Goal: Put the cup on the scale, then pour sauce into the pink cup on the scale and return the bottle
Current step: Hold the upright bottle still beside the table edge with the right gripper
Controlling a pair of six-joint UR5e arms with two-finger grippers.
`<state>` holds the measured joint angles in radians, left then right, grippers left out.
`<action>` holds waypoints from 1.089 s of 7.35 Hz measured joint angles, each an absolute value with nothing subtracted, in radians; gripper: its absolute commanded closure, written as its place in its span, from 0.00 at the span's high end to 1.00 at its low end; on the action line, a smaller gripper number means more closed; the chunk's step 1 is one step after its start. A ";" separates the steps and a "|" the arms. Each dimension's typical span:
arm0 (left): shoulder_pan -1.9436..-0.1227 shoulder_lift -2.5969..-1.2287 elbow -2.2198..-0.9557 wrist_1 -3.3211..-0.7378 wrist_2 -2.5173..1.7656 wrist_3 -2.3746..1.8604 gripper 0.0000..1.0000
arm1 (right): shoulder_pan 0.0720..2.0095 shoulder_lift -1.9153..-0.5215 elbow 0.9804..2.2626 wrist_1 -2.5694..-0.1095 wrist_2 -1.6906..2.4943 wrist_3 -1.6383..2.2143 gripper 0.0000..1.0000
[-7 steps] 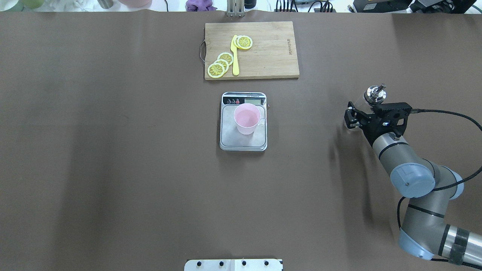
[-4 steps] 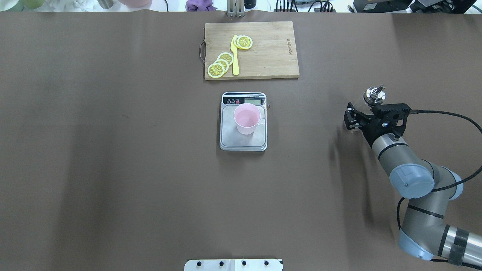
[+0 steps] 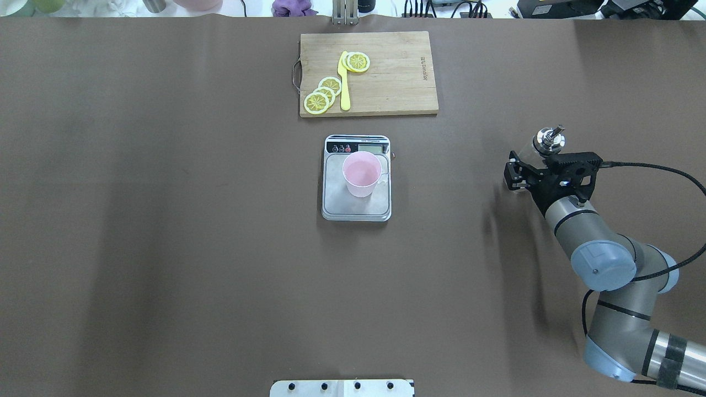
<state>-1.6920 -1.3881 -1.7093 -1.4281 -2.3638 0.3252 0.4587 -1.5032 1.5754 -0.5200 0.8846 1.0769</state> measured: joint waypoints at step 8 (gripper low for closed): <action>-1.691 -1.388 -1.709 -1.428 -2.365 0.325 0.98 | 0.457 -1.501 1.562 -0.520 0.879 1.080 1.00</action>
<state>-1.6913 -1.3883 -1.7094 -1.4281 -2.3652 0.3252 0.4573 -1.5015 1.5625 -0.5200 0.8788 1.0801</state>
